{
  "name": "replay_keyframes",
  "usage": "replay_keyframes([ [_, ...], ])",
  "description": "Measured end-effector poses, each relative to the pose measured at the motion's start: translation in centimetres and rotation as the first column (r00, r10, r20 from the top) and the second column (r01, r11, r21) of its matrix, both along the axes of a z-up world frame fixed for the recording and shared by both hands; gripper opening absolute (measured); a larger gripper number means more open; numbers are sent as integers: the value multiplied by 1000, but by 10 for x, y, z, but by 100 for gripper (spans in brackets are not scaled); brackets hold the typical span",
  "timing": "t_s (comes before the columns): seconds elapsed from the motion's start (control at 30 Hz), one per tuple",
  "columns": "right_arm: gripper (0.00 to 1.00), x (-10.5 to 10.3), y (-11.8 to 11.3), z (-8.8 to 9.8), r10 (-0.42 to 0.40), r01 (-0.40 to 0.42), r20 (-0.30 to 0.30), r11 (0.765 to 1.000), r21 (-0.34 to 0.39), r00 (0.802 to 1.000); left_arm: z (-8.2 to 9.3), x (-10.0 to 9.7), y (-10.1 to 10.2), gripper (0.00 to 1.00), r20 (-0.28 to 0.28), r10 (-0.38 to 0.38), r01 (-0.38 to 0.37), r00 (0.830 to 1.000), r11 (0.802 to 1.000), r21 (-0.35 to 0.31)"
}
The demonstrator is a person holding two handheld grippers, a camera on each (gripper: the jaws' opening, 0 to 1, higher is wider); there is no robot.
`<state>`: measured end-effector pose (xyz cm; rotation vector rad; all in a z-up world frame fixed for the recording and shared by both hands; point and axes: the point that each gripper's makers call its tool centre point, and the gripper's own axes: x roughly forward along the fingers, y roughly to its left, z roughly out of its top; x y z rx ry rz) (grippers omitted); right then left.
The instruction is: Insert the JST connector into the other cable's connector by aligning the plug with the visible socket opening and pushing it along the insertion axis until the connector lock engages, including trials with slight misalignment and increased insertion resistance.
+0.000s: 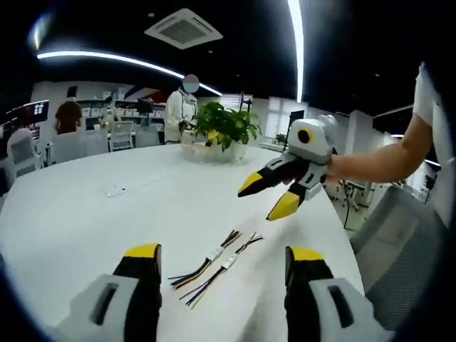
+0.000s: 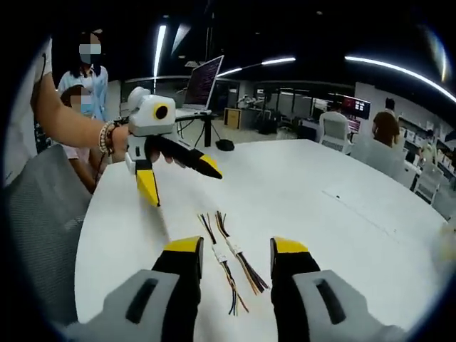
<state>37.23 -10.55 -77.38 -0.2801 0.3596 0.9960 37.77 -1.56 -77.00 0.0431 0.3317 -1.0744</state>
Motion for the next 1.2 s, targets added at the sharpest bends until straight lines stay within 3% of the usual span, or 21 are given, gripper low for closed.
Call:
replay_keyframes([
  [0.17, 46, 1, -8, 12, -65, 65, -10, 996, 59, 998, 7, -7, 15, 81, -4, 48, -48, 999, 999, -6],
  [0.23, 47, 3, -11, 18, -87, 85, 16, 993, 77, 996, 13, -8, 19, 82, -3, 67, -67, 998, 997, -24],
  [0.5, 49, -3, -23, 35, -151, 148, 19, 982, 118, 988, 32, -12, 42, 95, 38, 166, -164, 985, 986, -32],
  [0.7, 53, -7, -33, 49, -208, 198, 54, 970, 144, 977, 46, -23, 55, 97, 84, 206, -204, 975, 978, -32],
  [0.93, 60, -17, -41, 62, -252, 238, 71, 956, 170, 965, 64, -36, 75, 99, 101, 273, -266, 957, 961, -72],
  [1.03, 60, -22, -45, 73, -282, 262, 87, 947, 188, 955, 68, -42, 87, 99, 128, 305, -301, 944, 952, -49],
  [1.2, 61, -32, -52, 85, -322, 295, 108, 932, 210, 941, 80, -53, 108, 99, 145, 377, -369, 915, 926, -79],
])
